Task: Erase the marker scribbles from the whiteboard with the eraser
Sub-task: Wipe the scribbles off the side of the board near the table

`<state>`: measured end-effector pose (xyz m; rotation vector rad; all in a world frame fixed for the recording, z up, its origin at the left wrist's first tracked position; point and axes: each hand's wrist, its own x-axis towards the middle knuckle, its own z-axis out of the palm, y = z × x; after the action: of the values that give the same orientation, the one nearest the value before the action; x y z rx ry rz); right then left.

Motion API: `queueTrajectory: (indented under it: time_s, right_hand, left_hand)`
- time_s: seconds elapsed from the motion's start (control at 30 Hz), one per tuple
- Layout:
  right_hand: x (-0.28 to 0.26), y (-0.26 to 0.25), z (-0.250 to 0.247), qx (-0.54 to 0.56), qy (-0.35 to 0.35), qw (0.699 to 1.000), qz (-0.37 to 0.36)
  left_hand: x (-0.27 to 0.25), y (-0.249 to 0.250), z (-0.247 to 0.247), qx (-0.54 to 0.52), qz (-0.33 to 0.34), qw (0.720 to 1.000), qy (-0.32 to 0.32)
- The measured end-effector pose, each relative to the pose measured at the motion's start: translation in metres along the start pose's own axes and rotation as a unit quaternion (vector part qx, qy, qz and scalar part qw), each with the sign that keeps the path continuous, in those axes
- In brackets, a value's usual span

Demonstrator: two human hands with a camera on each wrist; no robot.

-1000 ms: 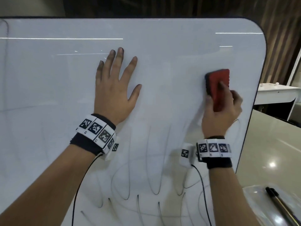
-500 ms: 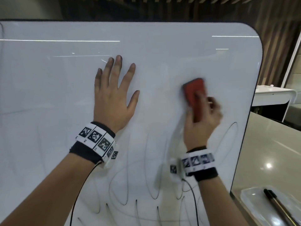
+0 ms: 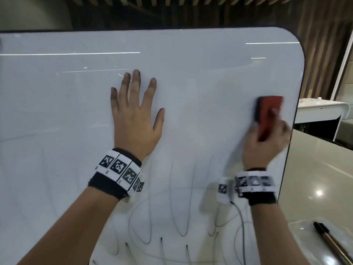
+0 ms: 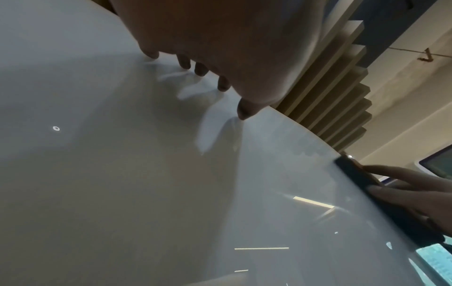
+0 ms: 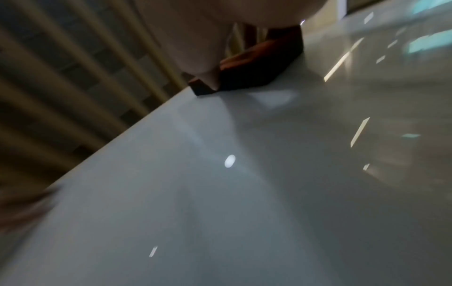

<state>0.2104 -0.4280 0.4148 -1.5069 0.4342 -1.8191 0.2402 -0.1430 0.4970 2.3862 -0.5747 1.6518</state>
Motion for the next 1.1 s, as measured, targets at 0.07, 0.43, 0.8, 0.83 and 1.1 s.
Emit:
queueTrajectory:
  time_s: [0.07,0.43,0.8,0.83,1.1]
  right_hand:
    - [-0.054,-0.021,0.002,0.002,-0.117,0.984,-0.134]
    - [0.006,0.077,-0.047,-0.027,0.037,0.988,0.144]
    - [-0.022,0.091,-0.049,-0.047,-0.127,0.984,-0.112]
    - [-0.016,0.099,-0.055,-0.038,-0.066,0.997,-0.014]
    - [-0.050,0.030,-0.018,-0.021,-0.180,0.962,-0.204]
  left_hand:
    - [0.000,0.012,0.001,0.003,-0.026,1.000,-0.004]
    - [-0.037,0.037,0.023,0.024,0.012,0.999,-0.031]
    - [-0.042,0.043,0.040,0.010,-0.005,1.000,0.002]
    - [-0.043,0.044,0.041,0.008,-0.006,1.000,0.005]
    - [-0.045,0.054,0.051,-0.003,-0.028,0.999,0.034]
